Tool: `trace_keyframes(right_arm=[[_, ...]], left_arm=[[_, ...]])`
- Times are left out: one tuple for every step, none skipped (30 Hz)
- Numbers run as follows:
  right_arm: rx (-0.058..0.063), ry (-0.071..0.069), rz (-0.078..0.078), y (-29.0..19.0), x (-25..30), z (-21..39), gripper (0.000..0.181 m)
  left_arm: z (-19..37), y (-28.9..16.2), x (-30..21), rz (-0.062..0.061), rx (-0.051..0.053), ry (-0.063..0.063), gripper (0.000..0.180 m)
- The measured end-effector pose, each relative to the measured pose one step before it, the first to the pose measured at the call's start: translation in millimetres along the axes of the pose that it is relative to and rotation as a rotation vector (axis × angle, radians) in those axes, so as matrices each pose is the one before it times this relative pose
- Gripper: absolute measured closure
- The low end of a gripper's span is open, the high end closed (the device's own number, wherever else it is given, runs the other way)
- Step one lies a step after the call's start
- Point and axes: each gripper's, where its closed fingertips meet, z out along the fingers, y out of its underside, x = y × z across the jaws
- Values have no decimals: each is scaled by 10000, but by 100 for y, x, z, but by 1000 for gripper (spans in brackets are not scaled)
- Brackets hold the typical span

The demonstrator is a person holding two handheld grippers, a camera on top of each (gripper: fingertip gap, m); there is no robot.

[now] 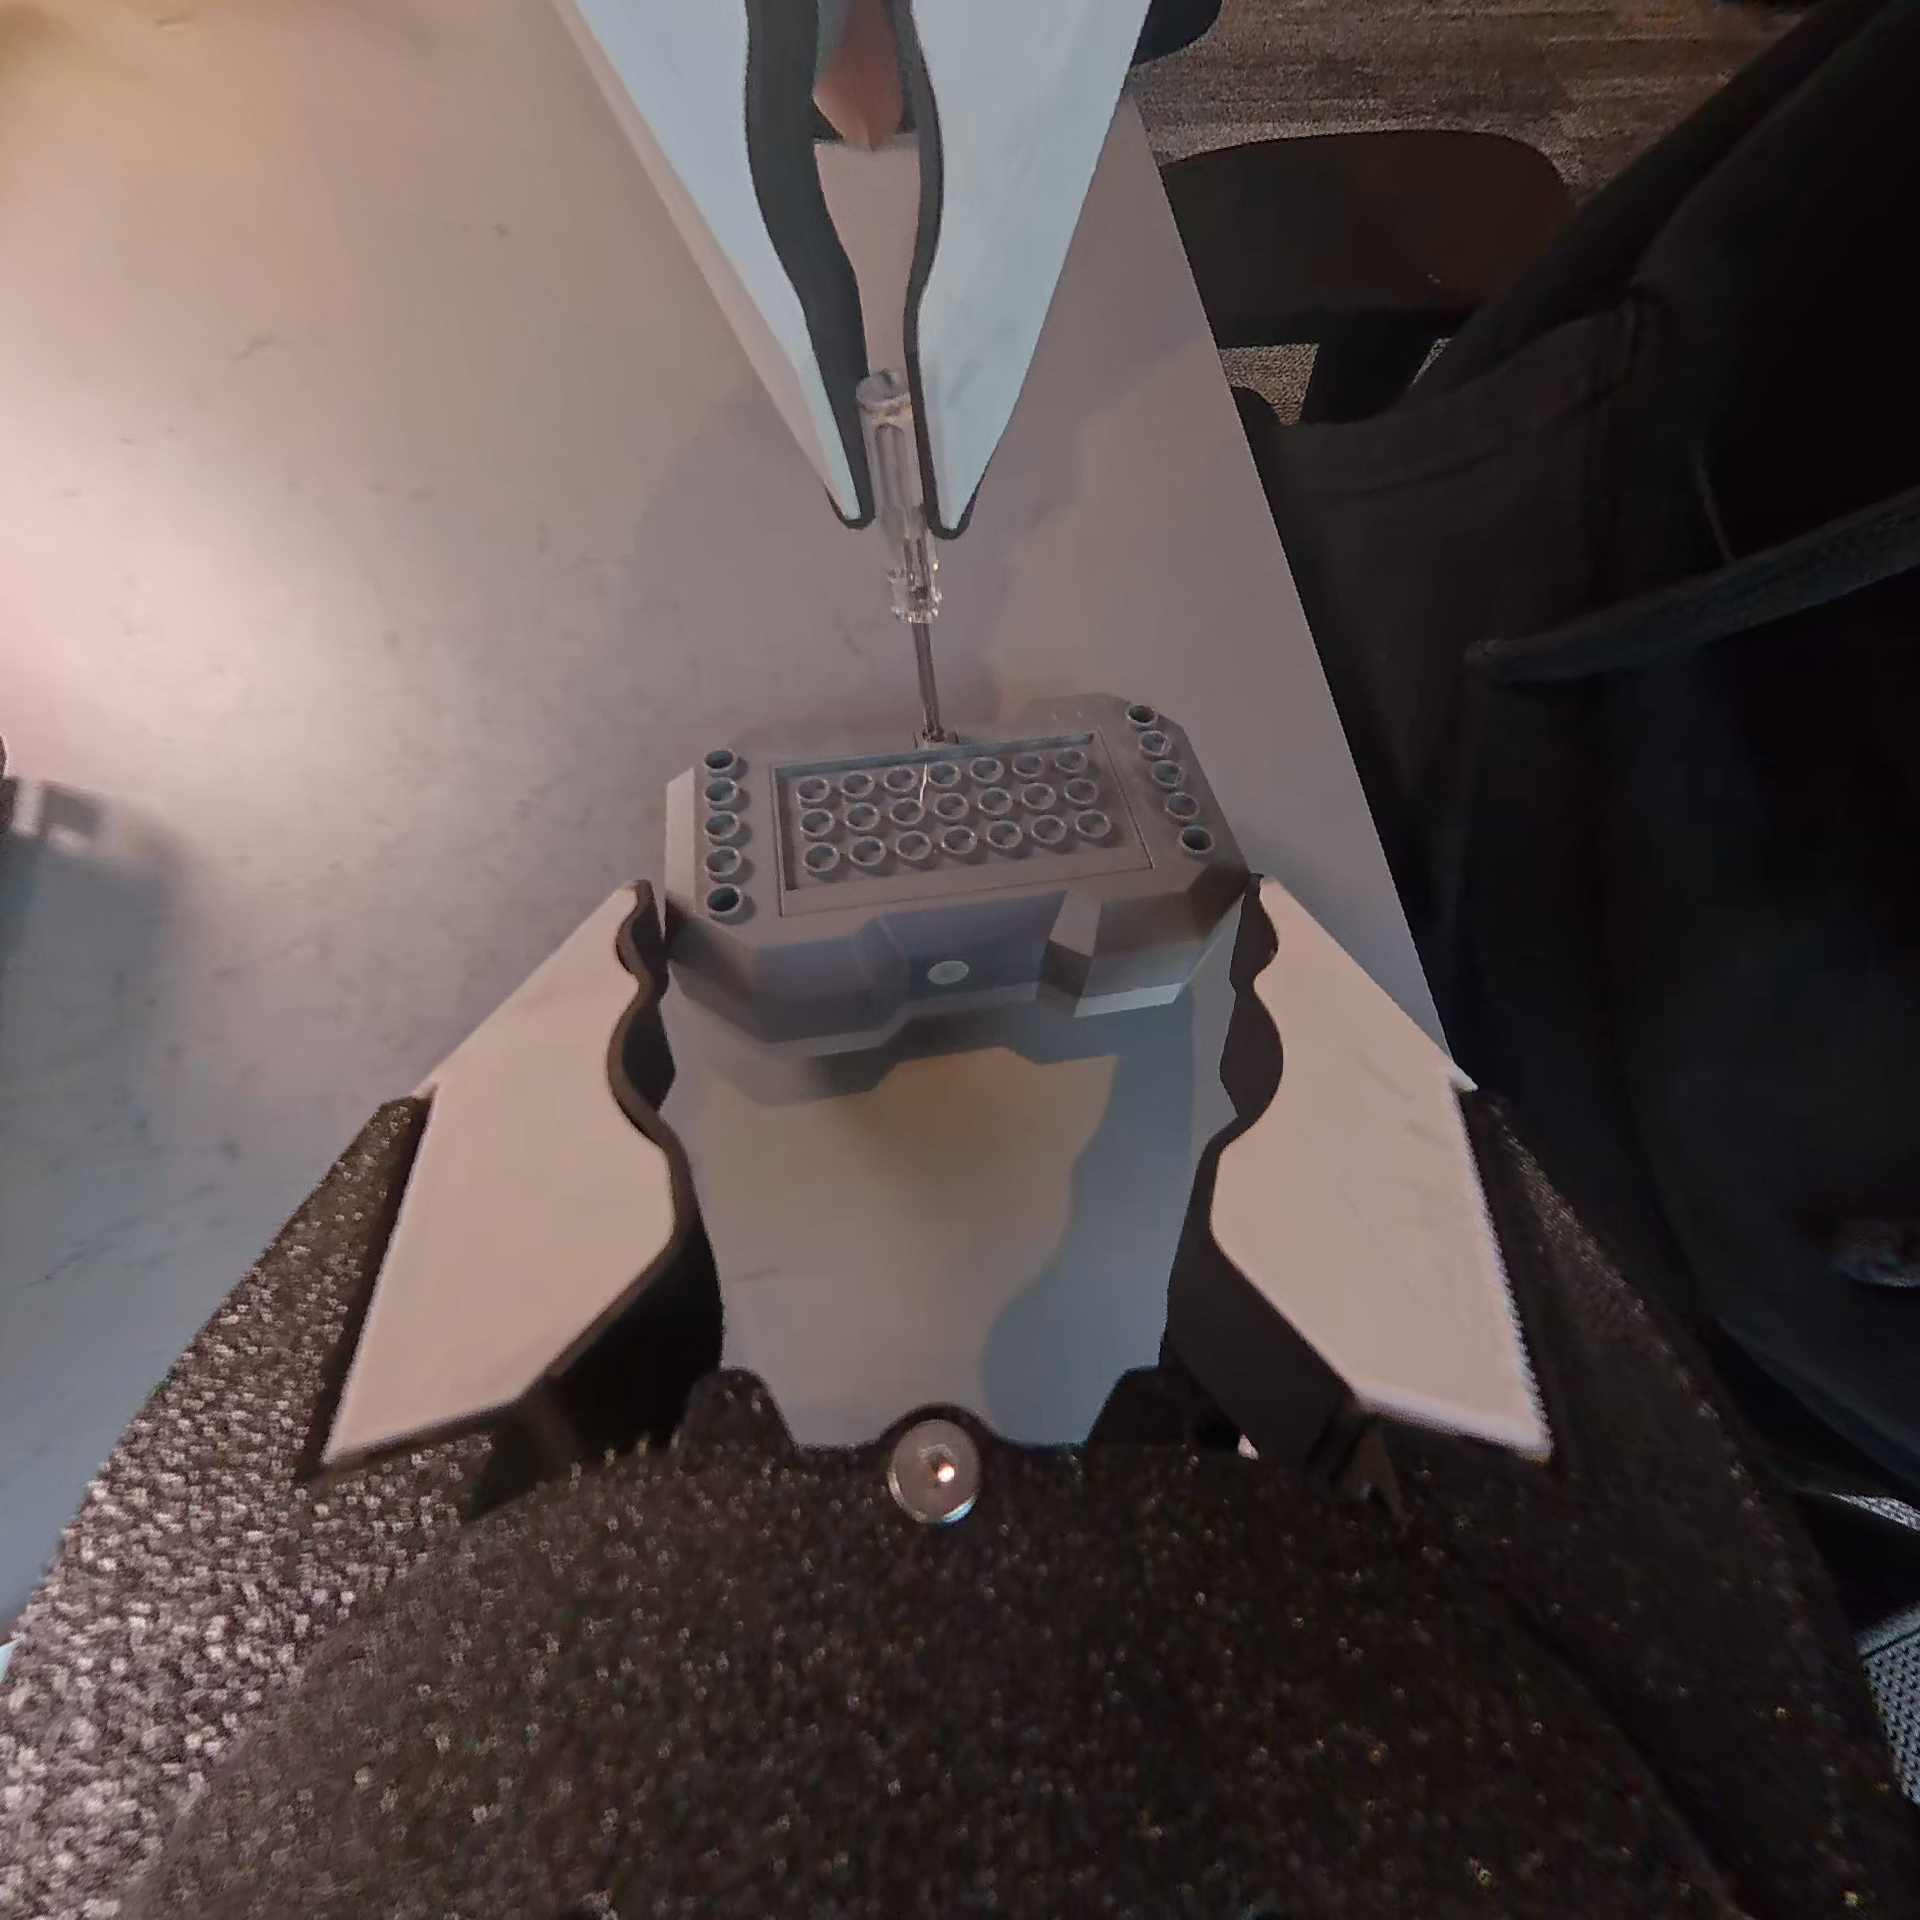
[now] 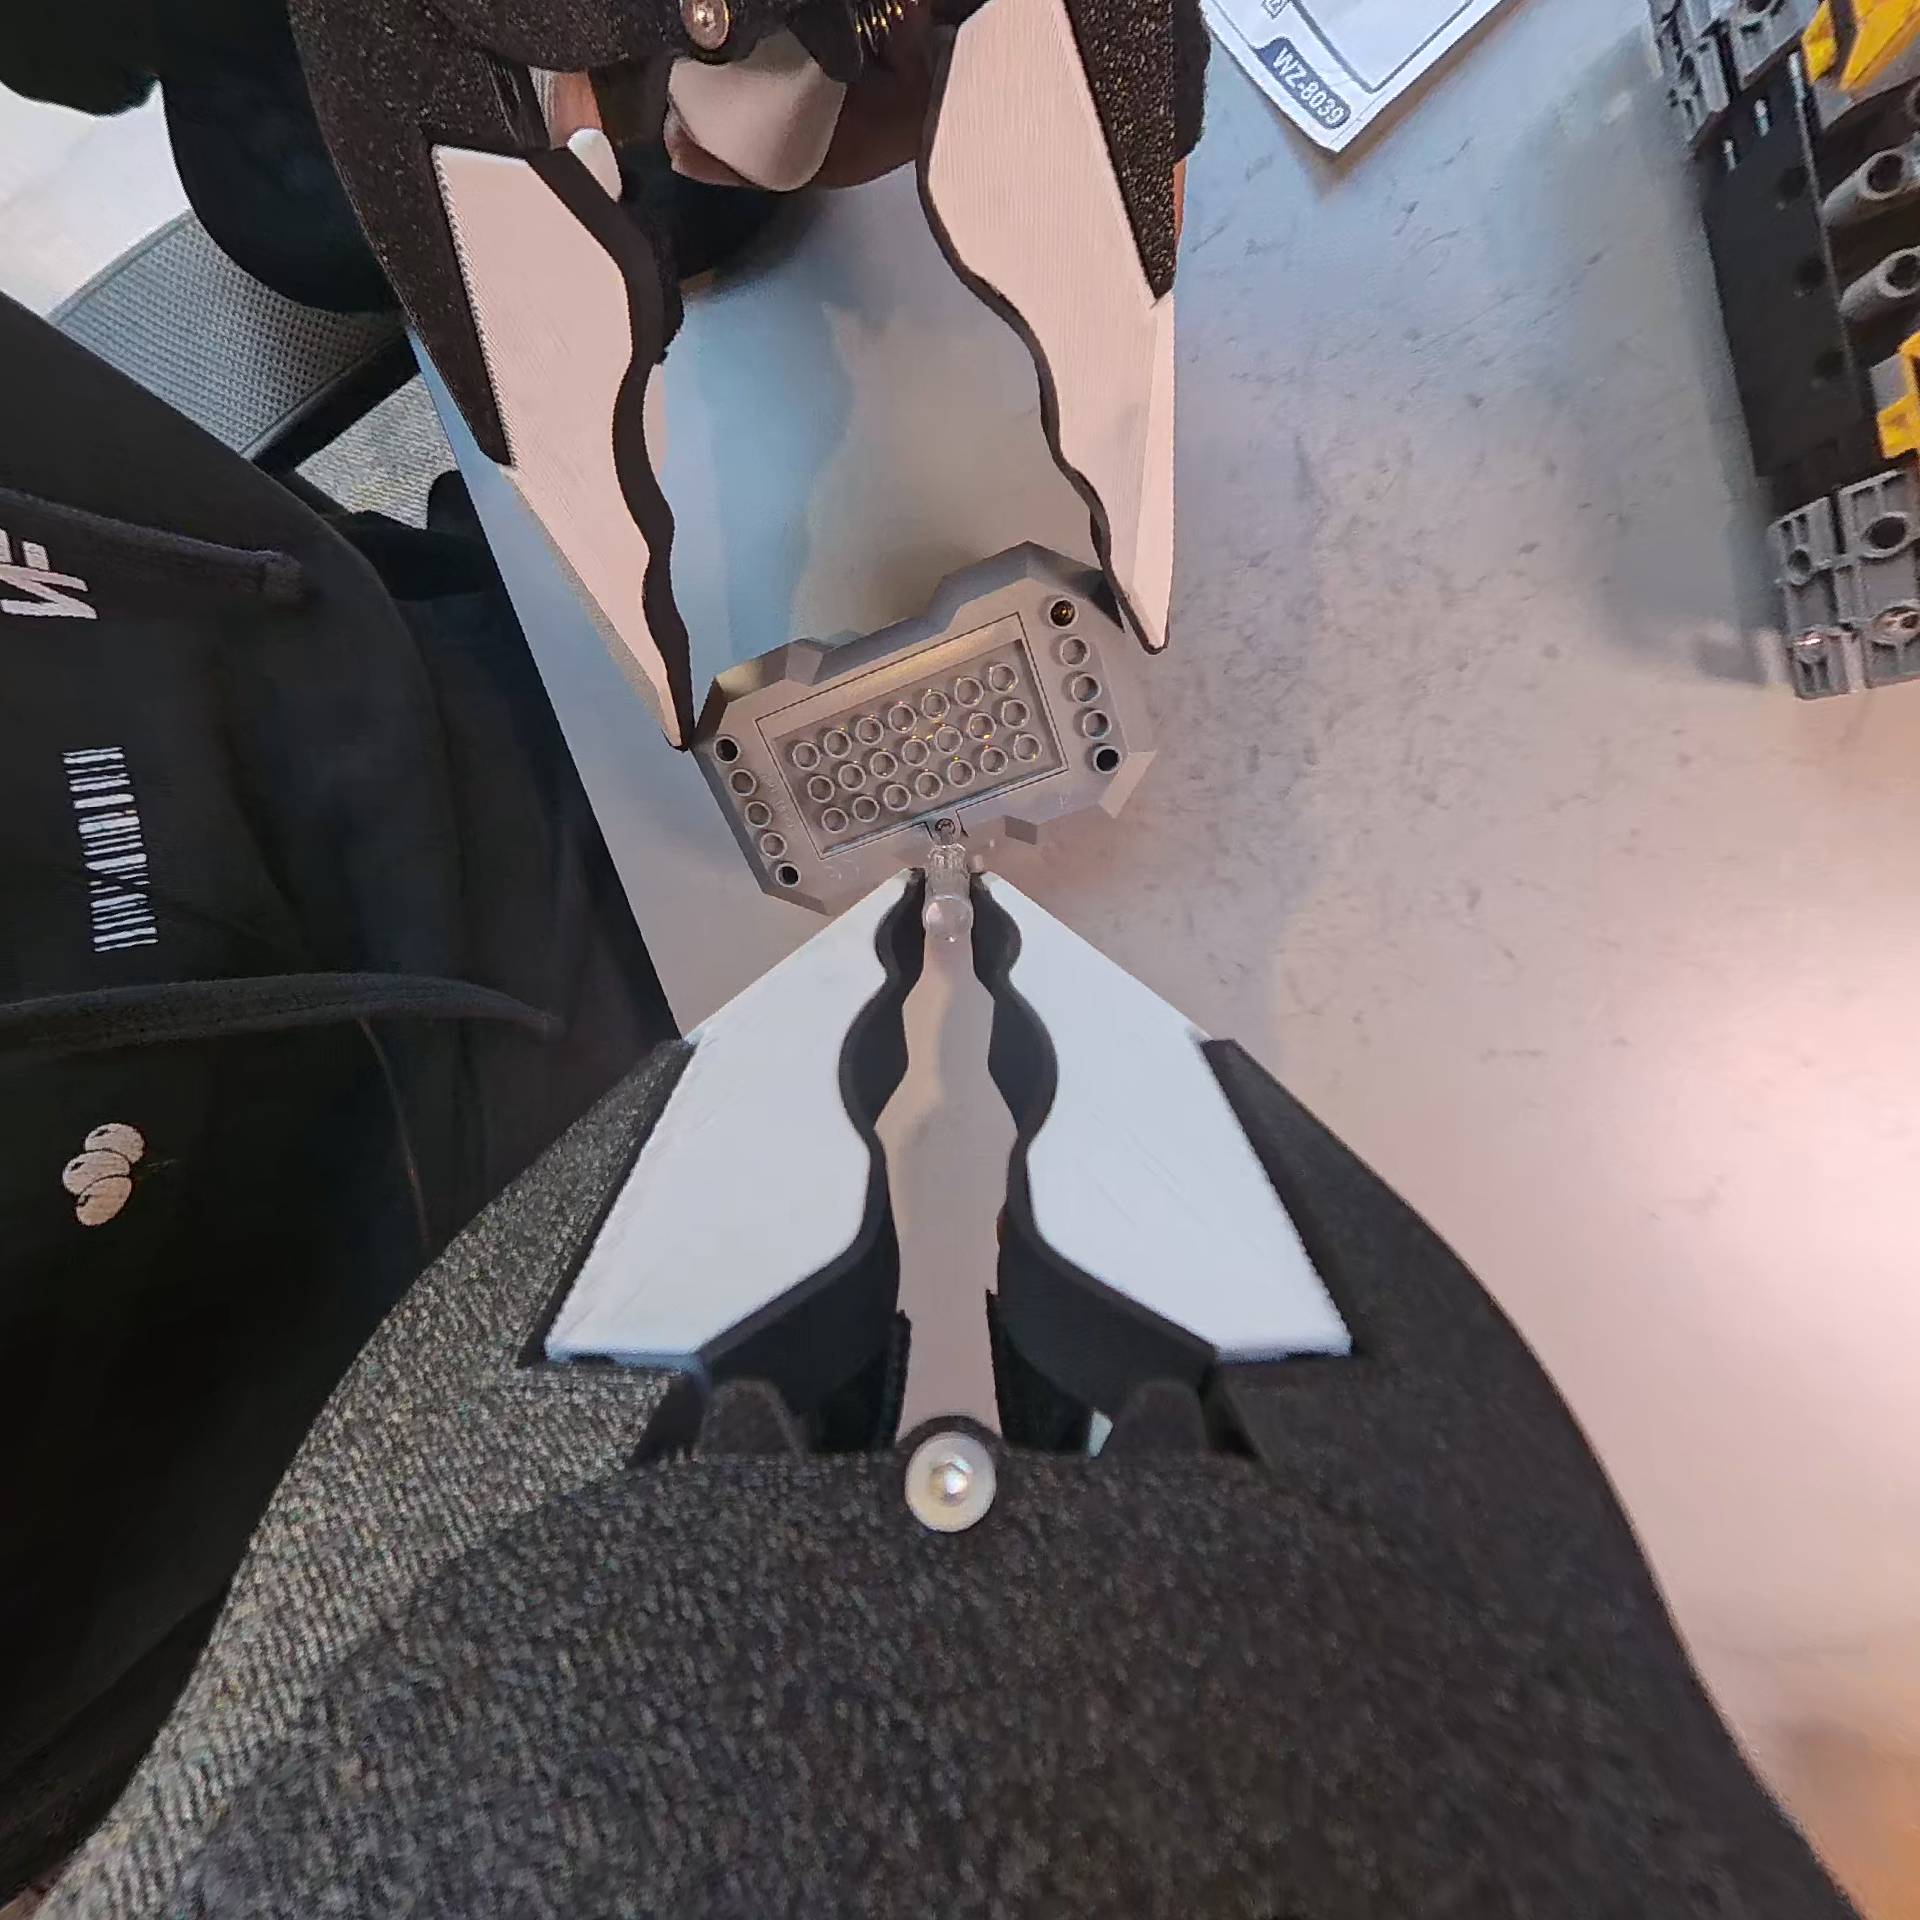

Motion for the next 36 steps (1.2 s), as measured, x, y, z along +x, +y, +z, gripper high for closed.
trace_keyframes(right_arm=[[20, 21, -27, -8, -7, 5, 173], [16, 32, -3, -13, -25, 10, 173], [-3, 41, -36, -19, -17, 5, 173], [-17, 48, -103, -22, -15, 15, 173], [-25, 60, -195, -30, -34, 12, 173], [-39, 67, -275, -27, -65, 20, 173], [-70, 85, -401, 6, -68, 10, 173], [-68, 64, -462, -36, -80, 8, 173], [-57, 30, -615, -69, -76, 24, 173], [-64, -27, -646, -43, -45, 13, 173], [-11, -112, -610, -63, -45, 13, 173], [26, -116, -836, 11, -28, 8, 173], [54, -135, -823, -26, -49, 5, 173], [46, -96, -1066, -27, -61, 12, 173], [-29, -102, -1216, 17, -114, 0, 173], [-51, -96, -1407, 66, -105, -6, 173], [-89, -120, -1286, 125, -35, -2, 173], [-132, -167, -915, 107, 32, 4, 173], [-209, -112, -965, 85, 54, 14, 173], [-391, -61, -1021, 228, 47, 18, 173], [-459, -38, -927, 309, 37, 25, 173], [-337, -16, -736, 205, -29, 36, 173], [-165, 13, -418, 31, 6, -7, 173], [33, 56, -91, -255, 104, -77, 173], [119, -5, 299, -340, 81, -123, 173], [172, 6, 487, -273, 123, -222, 173], [157, 89, 641, -121, 262, -349, 173], [214, 70, 924, -51, 294, -430, 173], [247, 24, 1130, -48, 300, -401, 173], [187, 73, 1024, 43, 270, -283, 173], [290, -15, 809, -147, -12, -213, 173], [148, 124, 791, 24, 154, -115, 173], [-8, 40, 771, 234, 60, -74, 173], [65, -86, 721, 142, -122, -144, 173], [130, -15, 725, 90, -45, -160, 173], [103, -72, 609, 134, -200, -164, 173]], left_arm=[[13, -5, -1, -7, 9, -4, 72], [-3, -2, -19, -5, 4, -7, 72], [5, -10, -14, -1, 7, -11, 72], [8, -3, 0, 0, 12, 3, 72], [6, -6, -3, 0, 17, 9, 72], [4, -3, 4, -3, 14, 13, 72], [0, -3, -11, 7, 17, 16, 72], [-4, -5, 0, 10, 25, 21, 72], [0, 0, -10, 18, 29, 27, 72], [-4, -3, -6, 29, 37, 31, 72], [-15, 2, -3, 26, 40, 42, 72], [-12, -7, -6, 29, 33, 37, 72], [0, 7, -5, 38, 20, 38, 72], [-20, -3, -9, 35, 16, 48, 72], [-3, 3, 1, 38, 10, 54, 72], [-8, -9, -6, 51, 13, 55, 73], [-2, -7, -13, 56, 35, 58, 72], [-14, -14, -9, 52, 55, 58, 73], [-20, -2, -11, 66, 77, 57, 73], [-29, 5, 9, 35, 88, 67, 73], [-15, -7, -4, 23, 61, 40, 73], [-9, -13, 3, 22, 23, 11, 73], [-2, 3, 7, 3, -1, 0, 73], [3, 1, 0, 4, -16, -17, 73], [16, 64, 24, 3, -52, -24, 73], [62, 269, -21, -16, -163, -42, 73], [138, 439, -84, -26, -203, -57, 74], [83, 170, -12, -61, -17, 32, 79], [-70, -219, -55, -101, 129, 9, 83], [-111, -320, -48, -6, 132, -24, 86], [-173, -355, -119, 66, 162, -95, 101], [-139, -299, -3, 120, 158, -30, 117], [-38, -173, 54, 29, 80, -4, 116], [45, 62, 84, -62, -78, 18, 107], [54, 145, 95, -43, -106, 1, 99], [1, -39, 120, 3, 1, -22, 95]])
